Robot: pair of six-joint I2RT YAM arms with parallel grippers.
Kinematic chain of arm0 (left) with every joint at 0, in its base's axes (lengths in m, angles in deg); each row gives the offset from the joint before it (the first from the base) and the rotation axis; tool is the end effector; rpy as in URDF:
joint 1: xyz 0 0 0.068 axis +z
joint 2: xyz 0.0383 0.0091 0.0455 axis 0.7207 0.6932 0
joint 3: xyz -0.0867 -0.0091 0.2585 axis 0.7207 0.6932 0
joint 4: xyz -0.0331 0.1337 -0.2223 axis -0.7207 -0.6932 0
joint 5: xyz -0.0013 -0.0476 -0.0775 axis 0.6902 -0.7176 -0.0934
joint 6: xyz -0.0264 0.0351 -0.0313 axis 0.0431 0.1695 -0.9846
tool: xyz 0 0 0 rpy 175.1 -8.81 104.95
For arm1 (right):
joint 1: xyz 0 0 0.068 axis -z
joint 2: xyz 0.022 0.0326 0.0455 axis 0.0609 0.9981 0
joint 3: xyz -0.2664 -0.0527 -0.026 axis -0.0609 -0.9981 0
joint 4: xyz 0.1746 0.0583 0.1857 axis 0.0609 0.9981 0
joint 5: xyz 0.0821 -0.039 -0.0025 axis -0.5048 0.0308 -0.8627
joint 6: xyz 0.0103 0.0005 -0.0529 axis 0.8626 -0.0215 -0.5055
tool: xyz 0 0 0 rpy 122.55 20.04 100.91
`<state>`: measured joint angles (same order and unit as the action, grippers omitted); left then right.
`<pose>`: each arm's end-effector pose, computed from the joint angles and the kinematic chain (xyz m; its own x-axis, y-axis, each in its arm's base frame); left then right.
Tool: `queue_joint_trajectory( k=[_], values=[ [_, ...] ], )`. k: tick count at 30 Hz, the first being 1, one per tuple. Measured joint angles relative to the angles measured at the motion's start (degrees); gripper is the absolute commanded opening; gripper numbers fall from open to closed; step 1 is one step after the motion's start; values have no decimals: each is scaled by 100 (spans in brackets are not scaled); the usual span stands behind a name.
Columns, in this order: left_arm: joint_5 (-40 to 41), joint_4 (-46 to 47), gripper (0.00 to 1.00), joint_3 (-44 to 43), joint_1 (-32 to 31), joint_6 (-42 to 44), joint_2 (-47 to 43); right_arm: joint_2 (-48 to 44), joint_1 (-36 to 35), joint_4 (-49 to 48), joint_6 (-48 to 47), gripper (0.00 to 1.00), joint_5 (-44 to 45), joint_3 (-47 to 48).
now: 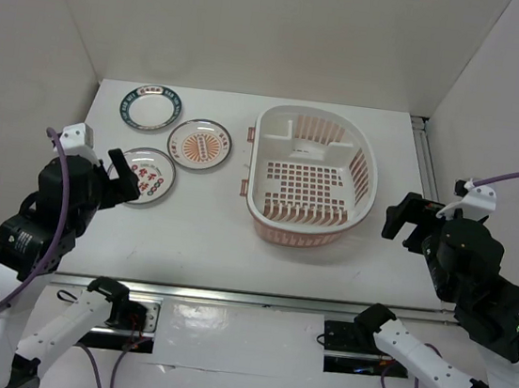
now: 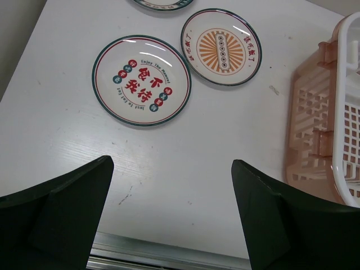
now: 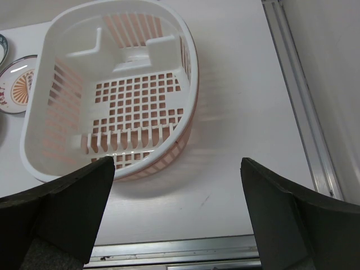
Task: Load the plates into the dish rack
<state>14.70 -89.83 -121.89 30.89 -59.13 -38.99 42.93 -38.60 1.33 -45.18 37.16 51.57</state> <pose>0.0988 -0.0123 0.4077 -0.2899 -0.4003 -0.8693 -0.2913 0.9021 -0.3183 0.0492 0.0094 0.4423 -0.3120 0.1277 -0.9415 0.0805 0.9909 0.1077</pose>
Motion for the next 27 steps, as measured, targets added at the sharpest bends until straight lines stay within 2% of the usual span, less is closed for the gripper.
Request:
queue_joint_trajectory(
  k=[12,16,22,24,27],
  values=[
    [24,2,100,0,0,-2,-17,0,28,-22,-9,100,-15,-2],
    [39,101,100,7,0,-31,105,-7,28,-240,-57,100,-352,-35],
    [-391,728,100,-190,116,-190,1366,13,28,-1408,-184,100,-1565,-435],
    [-699,1102,100,-356,422,-256,1950,208,28,-1834,-212,100,-1816,-540],
    [-1331,1600,100,-535,1213,-363,2719,654,28,-2638,-271,100,-2179,-776]
  ],
)
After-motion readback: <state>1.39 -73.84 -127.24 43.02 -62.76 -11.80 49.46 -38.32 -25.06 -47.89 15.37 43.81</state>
